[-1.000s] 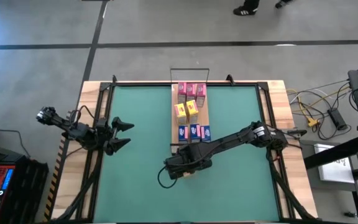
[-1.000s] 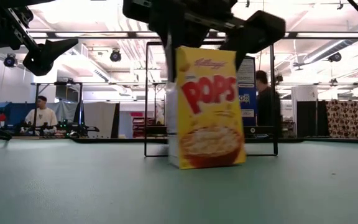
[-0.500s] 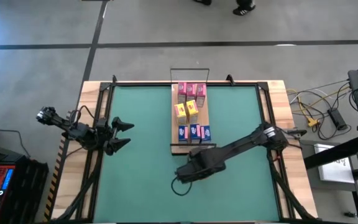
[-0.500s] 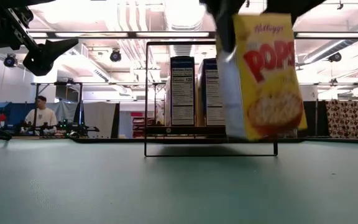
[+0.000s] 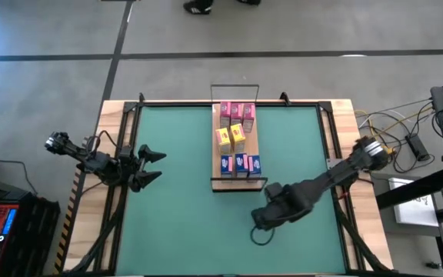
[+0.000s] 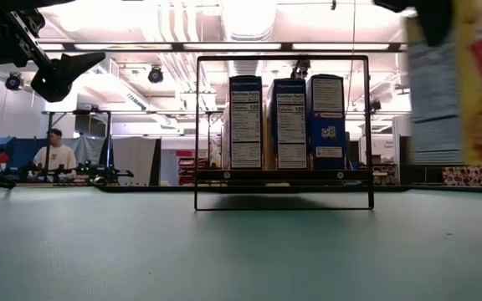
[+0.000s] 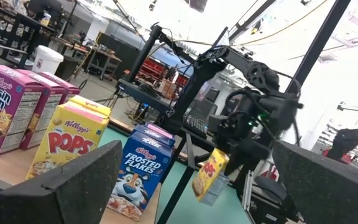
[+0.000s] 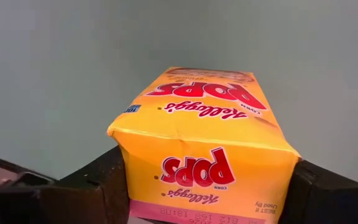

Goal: Stack cereal on shelf
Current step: Put the yellow cereal box on the shelf

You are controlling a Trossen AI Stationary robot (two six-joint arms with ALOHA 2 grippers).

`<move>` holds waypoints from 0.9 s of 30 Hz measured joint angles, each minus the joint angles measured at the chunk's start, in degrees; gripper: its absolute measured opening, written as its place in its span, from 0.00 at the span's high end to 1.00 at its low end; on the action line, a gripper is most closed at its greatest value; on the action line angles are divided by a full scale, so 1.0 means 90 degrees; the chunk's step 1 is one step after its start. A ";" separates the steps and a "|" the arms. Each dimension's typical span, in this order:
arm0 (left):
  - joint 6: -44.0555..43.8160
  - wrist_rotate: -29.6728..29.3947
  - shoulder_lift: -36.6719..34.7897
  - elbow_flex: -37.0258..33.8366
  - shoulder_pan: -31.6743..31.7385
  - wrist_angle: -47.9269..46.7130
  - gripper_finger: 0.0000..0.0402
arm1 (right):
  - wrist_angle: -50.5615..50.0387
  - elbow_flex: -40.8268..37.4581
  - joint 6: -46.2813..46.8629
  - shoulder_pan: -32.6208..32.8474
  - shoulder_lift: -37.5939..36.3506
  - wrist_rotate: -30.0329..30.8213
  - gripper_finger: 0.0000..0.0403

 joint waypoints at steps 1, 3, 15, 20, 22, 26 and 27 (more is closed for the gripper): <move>0.0000 0.0000 0.0000 0.0001 -0.0002 0.0000 0.01 | 0.0020 -0.0219 0.0082 0.0038 -0.0182 -0.0072 0.37; 0.0000 0.0000 0.0000 0.0001 -0.0002 0.0000 0.01 | 0.0025 -0.0613 0.0176 0.0105 -0.0512 -0.0201 0.36; 0.0000 0.0000 0.0005 0.0000 -0.0002 0.0000 0.01 | -0.0026 -0.2310 -0.1405 -0.0733 -0.2758 0.0236 0.30; 0.0000 0.0000 0.0005 0.0001 0.0000 0.0000 0.01 | -0.0023 -0.2604 -0.2815 -0.1730 -0.3274 0.0497 0.29; 0.0000 0.0000 0.0010 0.0001 -0.0001 0.0001 0.01 | -0.0059 -0.2626 -0.3437 -0.2193 -0.3323 0.0470 0.29; 0.0000 0.0000 0.0018 -0.0001 -0.0001 0.0005 0.01 | -0.0326 -0.2454 -0.4642 -0.3132 -0.3245 0.0339 0.29; 0.0000 0.0000 0.0022 -0.0001 0.0000 0.0003 0.01 | -0.0339 -0.2376 -0.4998 -0.3341 -0.3206 0.0264 0.29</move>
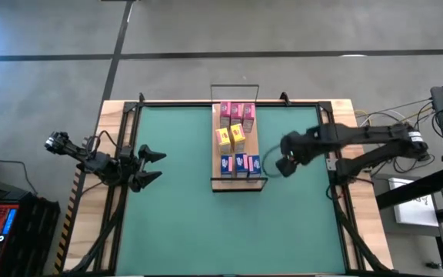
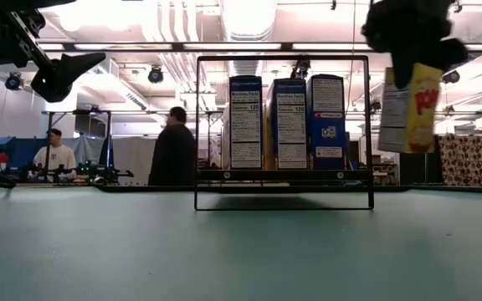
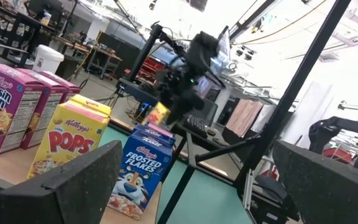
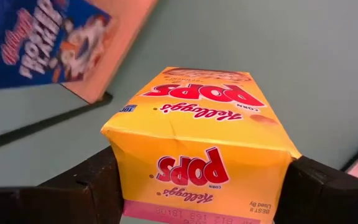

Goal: Stack cereal on shelf
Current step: Put the yellow cereal box on the shelf

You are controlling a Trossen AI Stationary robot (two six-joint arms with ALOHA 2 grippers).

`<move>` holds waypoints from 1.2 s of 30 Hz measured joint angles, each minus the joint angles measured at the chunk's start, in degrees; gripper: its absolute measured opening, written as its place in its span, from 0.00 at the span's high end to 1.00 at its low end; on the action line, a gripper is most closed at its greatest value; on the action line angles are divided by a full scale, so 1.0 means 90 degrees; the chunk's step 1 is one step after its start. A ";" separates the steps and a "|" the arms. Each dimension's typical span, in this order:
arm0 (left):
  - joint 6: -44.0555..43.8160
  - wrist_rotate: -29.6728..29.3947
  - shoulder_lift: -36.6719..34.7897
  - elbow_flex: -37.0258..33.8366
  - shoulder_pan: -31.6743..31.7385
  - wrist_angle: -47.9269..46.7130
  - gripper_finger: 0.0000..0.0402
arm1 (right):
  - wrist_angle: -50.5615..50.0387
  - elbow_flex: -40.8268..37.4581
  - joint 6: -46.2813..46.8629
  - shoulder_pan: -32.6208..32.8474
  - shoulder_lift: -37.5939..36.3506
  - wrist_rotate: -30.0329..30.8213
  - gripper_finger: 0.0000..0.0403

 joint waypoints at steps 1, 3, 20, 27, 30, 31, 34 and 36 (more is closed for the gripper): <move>0.0000 0.0000 0.0000 0.0002 -0.0001 -0.0005 0.01 | 0.0006 0.0077 -0.0403 -0.0205 0.0036 -0.0090 0.29; 0.0000 0.0000 0.0002 0.0002 -0.0002 0.0000 0.01 | 0.0019 0.0239 -0.1198 -0.0553 0.0101 -0.0277 0.29; 0.0000 0.0000 0.0002 0.0001 -0.0001 0.0000 0.01 | -0.0004 0.1943 -0.5169 -0.2056 0.1992 -0.0906 0.23; 0.0000 0.0000 0.0002 0.0000 -0.0002 0.0000 0.01 | -0.0096 0.2596 -0.6012 -0.2318 0.2652 -0.1089 0.23; 0.0000 0.0000 0.0002 0.0000 0.0000 0.0000 0.01 | -0.0102 0.2783 -0.6277 -0.2313 0.2869 -0.1184 0.23; 0.0000 0.0000 0.0002 0.0001 -0.0002 0.0000 0.01 | -0.0094 0.2832 -0.6353 -0.2315 0.2920 -0.1193 0.23; 0.0000 0.0000 0.0002 0.0000 -0.0002 -0.0001 0.01 | -0.0098 0.2975 -0.6625 -0.2323 0.3088 -0.1189 0.23; 0.0000 0.0000 0.0002 0.0000 0.0000 0.0000 0.01 | -0.0099 0.3076 -0.6712 -0.2322 0.3201 -0.1192 0.23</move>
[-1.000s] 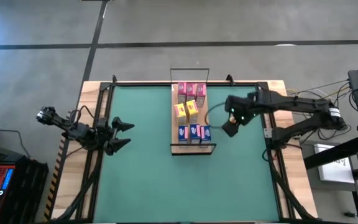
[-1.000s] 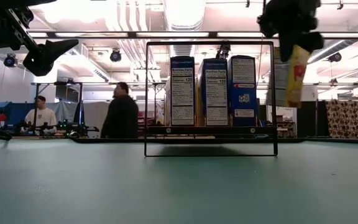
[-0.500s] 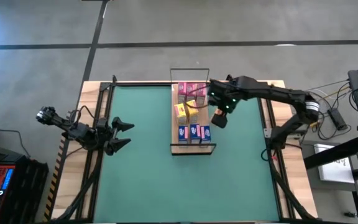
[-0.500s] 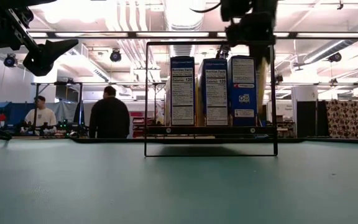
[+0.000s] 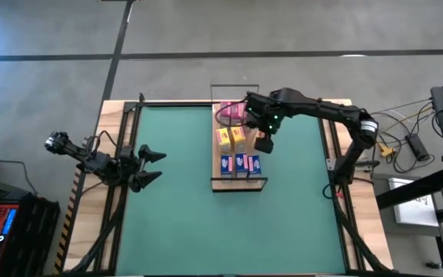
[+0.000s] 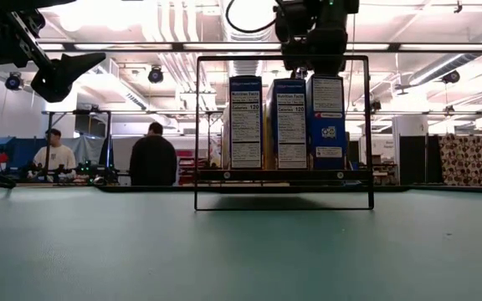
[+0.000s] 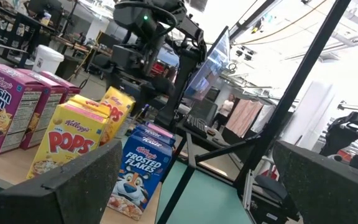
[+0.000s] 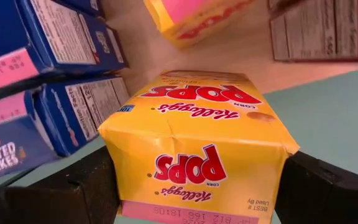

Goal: Stack cereal on shelf
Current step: Put the yellow cereal box on the shelf

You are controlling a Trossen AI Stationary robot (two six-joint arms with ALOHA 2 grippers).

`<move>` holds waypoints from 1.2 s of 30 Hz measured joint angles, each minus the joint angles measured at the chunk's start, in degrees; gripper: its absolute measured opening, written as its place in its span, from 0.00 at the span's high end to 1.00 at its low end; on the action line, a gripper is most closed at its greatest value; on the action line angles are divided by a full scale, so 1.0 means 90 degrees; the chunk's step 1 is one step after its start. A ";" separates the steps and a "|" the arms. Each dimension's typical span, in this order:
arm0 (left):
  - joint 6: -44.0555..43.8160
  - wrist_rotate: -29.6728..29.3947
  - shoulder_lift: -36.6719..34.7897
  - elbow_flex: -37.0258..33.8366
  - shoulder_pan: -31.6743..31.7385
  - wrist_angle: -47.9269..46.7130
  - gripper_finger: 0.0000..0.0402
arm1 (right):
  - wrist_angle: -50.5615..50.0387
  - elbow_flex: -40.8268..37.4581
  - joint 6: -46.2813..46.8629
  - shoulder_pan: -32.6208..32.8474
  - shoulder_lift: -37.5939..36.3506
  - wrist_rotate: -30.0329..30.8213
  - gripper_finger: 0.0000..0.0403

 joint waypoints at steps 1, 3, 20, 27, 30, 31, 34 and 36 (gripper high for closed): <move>0.0000 0.0001 0.0000 0.0000 -0.0001 0.0000 0.01 | 0.0009 0.0043 -0.0048 0.0005 0.0040 -0.0019 0.23; 0.0000 0.0000 0.0000 0.0000 -0.0002 0.0000 0.01 | 0.0016 0.0151 -0.0149 0.0005 0.0134 -0.0049 0.23; 0.0000 0.0000 0.0000 0.0000 -0.0002 0.0000 0.01 | 0.0081 0.0633 -0.0757 0.0094 0.0701 -0.0174 0.23; -0.0001 0.0000 0.0000 0.0000 -0.0002 -0.0002 0.01 | 0.0145 0.0636 -0.0948 0.0179 0.0701 -0.0170 0.23; 0.0000 0.0000 0.0000 0.0000 -0.0002 -0.0002 0.01 | 0.0149 0.0636 -0.0970 0.0199 0.0701 -0.0174 0.23; 0.0000 0.0000 0.0000 0.0000 -0.0002 -0.0002 0.01 | 0.0153 0.0636 -0.1006 0.0206 0.0701 -0.0172 0.23; 0.0000 0.0000 0.0000 0.0000 -0.0002 -0.0002 0.01 | 0.0162 0.0636 -0.1142 0.0231 0.0701 -0.0169 0.23; 0.0000 0.0000 0.0000 0.0000 -0.0002 -0.0002 0.01 | 0.0164 0.0636 -0.1214 0.0247 0.0701 -0.0170 0.23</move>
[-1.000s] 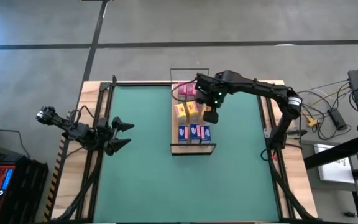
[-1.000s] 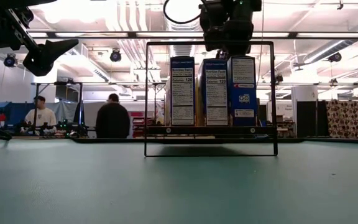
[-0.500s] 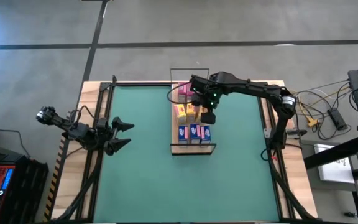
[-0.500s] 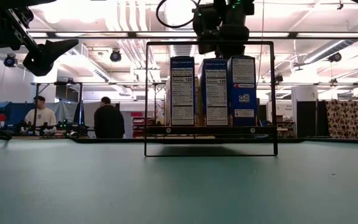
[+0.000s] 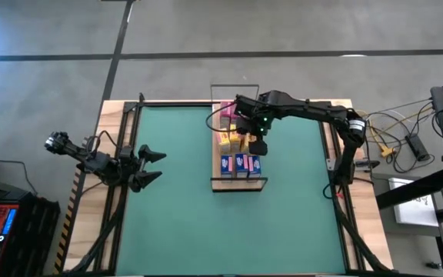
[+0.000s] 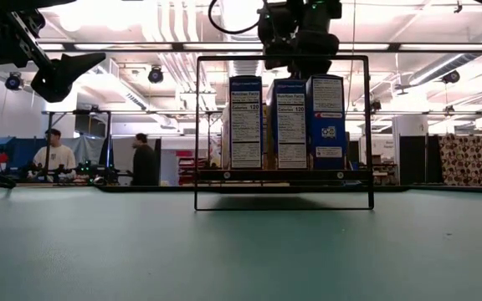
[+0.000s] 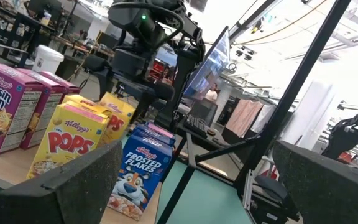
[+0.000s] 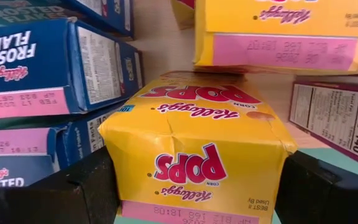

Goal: Stack cereal on shelf
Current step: Put the yellow cereal box on the shelf

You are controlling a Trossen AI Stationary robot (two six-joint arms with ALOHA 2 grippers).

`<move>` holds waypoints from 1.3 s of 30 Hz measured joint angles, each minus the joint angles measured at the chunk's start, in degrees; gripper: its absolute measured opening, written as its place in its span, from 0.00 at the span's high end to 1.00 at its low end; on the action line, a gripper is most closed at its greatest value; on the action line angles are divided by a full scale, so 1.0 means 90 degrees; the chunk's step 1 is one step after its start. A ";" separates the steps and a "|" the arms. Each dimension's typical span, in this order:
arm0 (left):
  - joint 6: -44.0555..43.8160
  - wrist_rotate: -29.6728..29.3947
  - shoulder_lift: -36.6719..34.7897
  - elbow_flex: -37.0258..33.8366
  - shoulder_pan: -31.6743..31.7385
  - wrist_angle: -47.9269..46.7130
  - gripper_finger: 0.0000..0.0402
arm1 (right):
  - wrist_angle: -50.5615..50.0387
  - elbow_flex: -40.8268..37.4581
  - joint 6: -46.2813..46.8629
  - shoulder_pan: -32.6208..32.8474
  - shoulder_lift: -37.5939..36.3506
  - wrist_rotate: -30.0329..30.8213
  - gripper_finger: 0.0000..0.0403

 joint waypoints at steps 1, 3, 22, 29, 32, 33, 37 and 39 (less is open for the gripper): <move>0.0000 0.0000 0.0000 0.0000 0.0001 0.0000 0.01 | 0.0000 0.0000 -0.0017 0.0000 0.0000 -0.0002 0.23; 0.0000 0.0000 0.0000 0.0000 0.0000 0.0000 0.01 | 0.0002 0.0000 -0.0031 0.0002 0.0002 0.0006 0.23; 0.0000 0.0000 0.0000 0.0000 0.0002 0.0000 0.01 | 0.0224 -0.0027 -0.0245 -0.0017 0.0007 0.0017 0.23; 0.0000 0.0000 0.0000 0.0000 0.0002 0.0000 0.01 | 0.0109 -0.0174 -0.0243 -0.0017 0.0010 0.0036 0.23; 0.0000 0.0000 0.0000 0.0001 0.0002 0.0000 0.01 | 0.0119 -0.0225 -0.0263 -0.0032 0.0010 0.0039 0.23; 0.0000 0.0000 0.0000 0.0001 0.0001 0.0000 0.01 | 0.0124 -0.0228 -0.0291 -0.0036 0.0010 0.0041 0.23; 0.0000 0.0000 0.0000 0.0000 0.0002 0.0000 0.01 | 0.0146 -0.0231 -0.0312 -0.0089 0.0010 0.0133 0.23; 0.0000 0.0000 0.0000 0.0000 0.0002 0.0000 0.01 | 0.0143 -0.0231 -0.0302 -0.0114 0.0010 0.0191 0.23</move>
